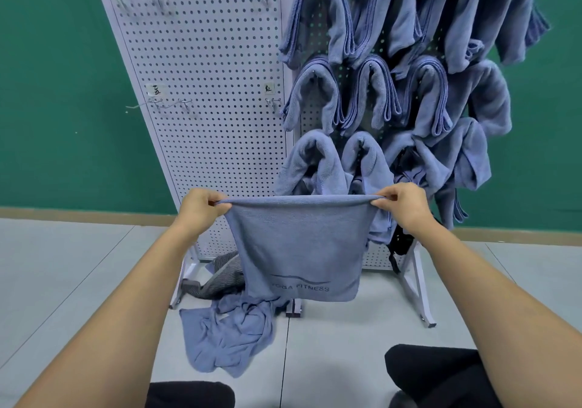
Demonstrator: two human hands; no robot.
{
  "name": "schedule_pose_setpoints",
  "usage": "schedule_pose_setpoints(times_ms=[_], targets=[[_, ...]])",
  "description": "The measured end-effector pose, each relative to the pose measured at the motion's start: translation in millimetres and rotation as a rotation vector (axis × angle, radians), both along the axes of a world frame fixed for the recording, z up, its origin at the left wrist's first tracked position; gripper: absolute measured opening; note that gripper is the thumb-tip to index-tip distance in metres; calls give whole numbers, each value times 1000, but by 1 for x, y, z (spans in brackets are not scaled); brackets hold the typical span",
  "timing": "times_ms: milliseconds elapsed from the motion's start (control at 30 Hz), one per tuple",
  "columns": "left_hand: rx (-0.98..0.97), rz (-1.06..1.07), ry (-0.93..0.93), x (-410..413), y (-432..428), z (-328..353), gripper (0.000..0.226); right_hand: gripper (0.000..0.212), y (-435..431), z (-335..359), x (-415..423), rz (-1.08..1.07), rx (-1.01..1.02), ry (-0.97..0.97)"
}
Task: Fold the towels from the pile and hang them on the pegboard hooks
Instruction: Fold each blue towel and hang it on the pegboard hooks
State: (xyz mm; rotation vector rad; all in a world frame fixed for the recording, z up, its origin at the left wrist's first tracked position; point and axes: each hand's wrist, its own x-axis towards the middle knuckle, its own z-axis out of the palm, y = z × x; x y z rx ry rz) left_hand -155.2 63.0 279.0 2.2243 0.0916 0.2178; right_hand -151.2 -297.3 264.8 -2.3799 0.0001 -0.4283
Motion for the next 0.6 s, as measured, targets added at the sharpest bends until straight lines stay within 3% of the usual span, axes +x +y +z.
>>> schedule_pose_setpoints(times_ms=[100, 233, 400, 500, 600], targets=[[-295, -8, 63, -5, 6, 1, 9, 6, -5, 3, -6, 42, 290, 13], [-830, -118, 290, -8, 17, -3, 12, 12, -11, 4, -12, 130, 714, 122], [-1084, 57, 492, -3, 16, -9, 10, 13, -4, 9, -10, 118, 1035, 357], [-1155, 133, 470, -2, 7, -11, 7, 13, 7, 9, -9, 33, 1164, 442], [-1082, 146, 389, 0, -8, -8, 5, 1, 19, 9, -5, -9, 1185, 470]])
